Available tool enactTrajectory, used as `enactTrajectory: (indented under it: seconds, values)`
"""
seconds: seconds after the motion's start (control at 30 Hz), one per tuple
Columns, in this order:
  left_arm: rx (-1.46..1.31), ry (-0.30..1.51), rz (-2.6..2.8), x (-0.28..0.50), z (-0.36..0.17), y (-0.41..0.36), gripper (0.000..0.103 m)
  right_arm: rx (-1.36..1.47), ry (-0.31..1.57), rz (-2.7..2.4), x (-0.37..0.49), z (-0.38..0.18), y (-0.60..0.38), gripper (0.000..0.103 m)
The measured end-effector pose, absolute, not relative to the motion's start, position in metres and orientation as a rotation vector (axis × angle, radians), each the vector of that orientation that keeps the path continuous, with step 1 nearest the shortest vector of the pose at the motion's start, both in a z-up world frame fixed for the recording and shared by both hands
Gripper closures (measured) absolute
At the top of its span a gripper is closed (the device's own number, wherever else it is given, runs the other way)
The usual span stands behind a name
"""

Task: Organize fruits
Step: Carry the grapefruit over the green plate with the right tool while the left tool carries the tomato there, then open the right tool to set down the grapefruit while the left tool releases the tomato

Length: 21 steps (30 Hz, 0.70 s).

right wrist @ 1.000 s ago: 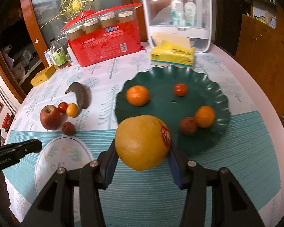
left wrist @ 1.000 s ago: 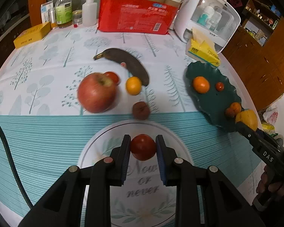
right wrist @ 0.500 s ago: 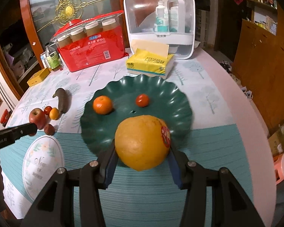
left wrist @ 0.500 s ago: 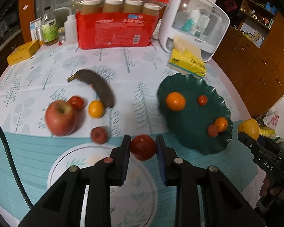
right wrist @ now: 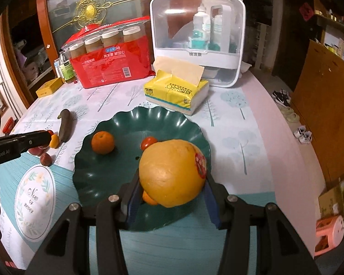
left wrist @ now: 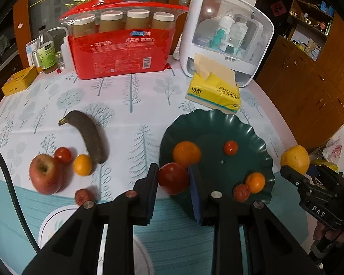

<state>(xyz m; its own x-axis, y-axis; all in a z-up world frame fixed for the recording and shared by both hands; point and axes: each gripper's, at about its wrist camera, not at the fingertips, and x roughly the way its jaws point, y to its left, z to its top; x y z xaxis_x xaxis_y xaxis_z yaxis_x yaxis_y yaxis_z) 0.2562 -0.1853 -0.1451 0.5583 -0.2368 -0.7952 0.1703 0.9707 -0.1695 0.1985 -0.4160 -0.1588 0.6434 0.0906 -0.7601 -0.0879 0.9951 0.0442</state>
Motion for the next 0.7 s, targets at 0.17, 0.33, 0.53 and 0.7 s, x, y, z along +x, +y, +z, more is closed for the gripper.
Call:
enactTrajectory:
  seconds: [0.17,0.33,0.53,0.7]
  values:
    - [-0.073,0.974,-0.248,0.269,-0.151,-0.205,0.078,0.006,0.867,0.125,0.214,-0.163,-0.421,0.054]
    - [-0.077,1.032,-0.277,0.275,-0.168,-0.225,0.078,0.032,0.906,0.14,0.223,-0.178,-0.425,0.054]
    - [-0.072,1.107,-0.316,0.279,-0.192,-0.246,0.078,0.069,0.938,0.144,0.231,-0.193,-0.429,0.054]
    - [-0.065,1.134,-0.333,0.278,-0.204,-0.254,0.078,0.07,0.966,0.154,0.234,-0.205,-0.428,0.054]
